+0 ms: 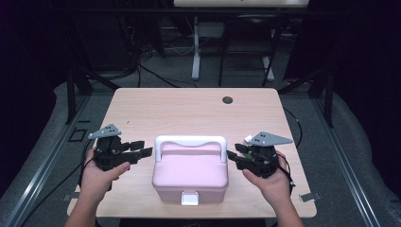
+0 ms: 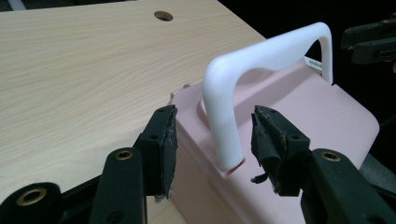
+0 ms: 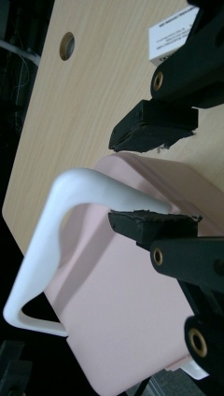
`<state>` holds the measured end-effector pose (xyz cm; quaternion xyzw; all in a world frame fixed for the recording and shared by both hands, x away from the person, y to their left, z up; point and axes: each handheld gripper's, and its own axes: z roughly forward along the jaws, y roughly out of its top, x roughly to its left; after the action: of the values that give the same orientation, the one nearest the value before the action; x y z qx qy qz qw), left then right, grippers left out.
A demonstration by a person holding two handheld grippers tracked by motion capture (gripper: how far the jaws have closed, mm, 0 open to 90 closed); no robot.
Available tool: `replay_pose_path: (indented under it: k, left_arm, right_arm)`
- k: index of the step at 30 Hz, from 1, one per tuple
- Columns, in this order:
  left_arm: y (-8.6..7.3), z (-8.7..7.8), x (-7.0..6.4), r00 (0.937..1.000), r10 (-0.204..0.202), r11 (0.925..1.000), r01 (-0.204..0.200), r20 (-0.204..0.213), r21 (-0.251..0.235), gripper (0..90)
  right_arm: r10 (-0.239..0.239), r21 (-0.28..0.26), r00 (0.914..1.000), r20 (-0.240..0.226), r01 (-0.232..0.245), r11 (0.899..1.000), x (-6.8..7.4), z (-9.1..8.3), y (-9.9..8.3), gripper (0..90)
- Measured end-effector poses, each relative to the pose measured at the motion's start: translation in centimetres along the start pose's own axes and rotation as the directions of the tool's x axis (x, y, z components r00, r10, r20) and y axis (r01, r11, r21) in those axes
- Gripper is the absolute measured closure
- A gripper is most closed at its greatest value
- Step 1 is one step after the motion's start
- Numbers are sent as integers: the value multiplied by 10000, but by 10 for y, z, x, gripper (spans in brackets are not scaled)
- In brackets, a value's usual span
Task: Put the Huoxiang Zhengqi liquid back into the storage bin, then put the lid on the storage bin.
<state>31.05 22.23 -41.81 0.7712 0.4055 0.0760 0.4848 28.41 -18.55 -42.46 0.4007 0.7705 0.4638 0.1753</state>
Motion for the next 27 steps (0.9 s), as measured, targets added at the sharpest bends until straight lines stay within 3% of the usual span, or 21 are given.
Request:
replay_pose_path:
  k: [7, 12, 16, 27]
  left_arm:
    - [17, 6, 2, 9997, 230, 9993, -230, -22, 310, 494]
    - [16, 9, 2, 9996, 285, 9991, -288, 93, 320, 493]
    - [8, 9, 0, 9984, 165, 9996, -177, 548, 205, 490]
    - [-4, 19, -1, 9981, 8, 9984, -43, 624, 560, 466]
  right_arm:
    - [-30, -80, 10000, -26, 30, 10000, -4, 2, 21, 574]
    - [-79, -131, 9998, -192, 76, 9999, -4, 4, 28, 567]
    - [-166, -224, 9990, -424, 157, 9996, -2, 5, 26, 548]
    - [-37, 201, 9971, -763, 52, 9998, 2, 17, 10, 505]
